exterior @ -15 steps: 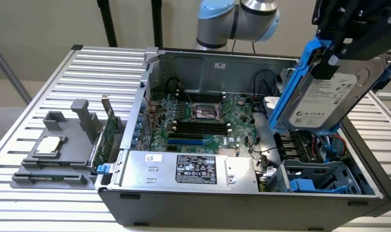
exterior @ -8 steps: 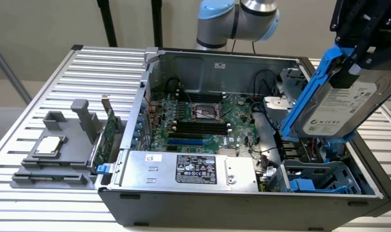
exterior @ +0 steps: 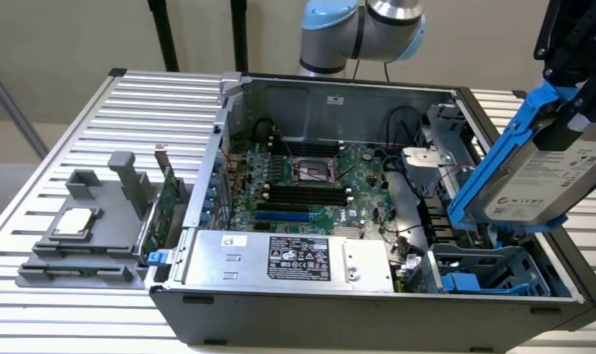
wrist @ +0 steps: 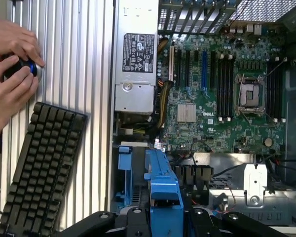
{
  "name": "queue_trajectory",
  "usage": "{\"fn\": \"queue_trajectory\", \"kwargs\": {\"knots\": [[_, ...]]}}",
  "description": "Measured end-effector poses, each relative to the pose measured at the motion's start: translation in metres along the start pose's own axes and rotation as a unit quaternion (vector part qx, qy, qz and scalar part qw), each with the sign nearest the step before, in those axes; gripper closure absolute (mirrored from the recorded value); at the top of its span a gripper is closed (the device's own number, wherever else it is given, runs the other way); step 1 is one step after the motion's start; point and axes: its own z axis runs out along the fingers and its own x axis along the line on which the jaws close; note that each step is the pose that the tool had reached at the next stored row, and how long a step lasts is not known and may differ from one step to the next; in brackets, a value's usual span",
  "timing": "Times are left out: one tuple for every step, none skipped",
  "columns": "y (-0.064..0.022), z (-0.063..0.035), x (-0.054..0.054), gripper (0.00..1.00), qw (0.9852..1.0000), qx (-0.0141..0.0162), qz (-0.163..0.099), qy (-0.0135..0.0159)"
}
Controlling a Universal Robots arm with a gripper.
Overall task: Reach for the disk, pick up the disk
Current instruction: 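Pick up the disk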
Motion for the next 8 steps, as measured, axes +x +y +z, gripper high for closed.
{"fn": "queue_trajectory", "kwargs": {"knots": [[-0.0003,0.0,0.0003,0.67,1.0,0.0,0.0,0.0],[-0.0003,0.0,0.0003,0.67,1.0,0.0,0.0,0.0],[-0.0003,0.0,0.0003,0.67,1.0,0.0,0.0,0.0],[-0.0003,0.0,0.0003,0.67,1.0,0.0,0.0,0.0],[-0.0003,0.0,0.0003,0.67,1.0,0.0,0.0,0.0],[-0.0004,0.0,0.0003,0.67,1.0,0.0,0.0,0.0],[-0.0004,-0.0001,0.0003,0.67,1.0,0.0,0.0,0.0001],[-0.0004,0.0,0.0003,0.67,1.0,0.0,0.0,0.0]]}}
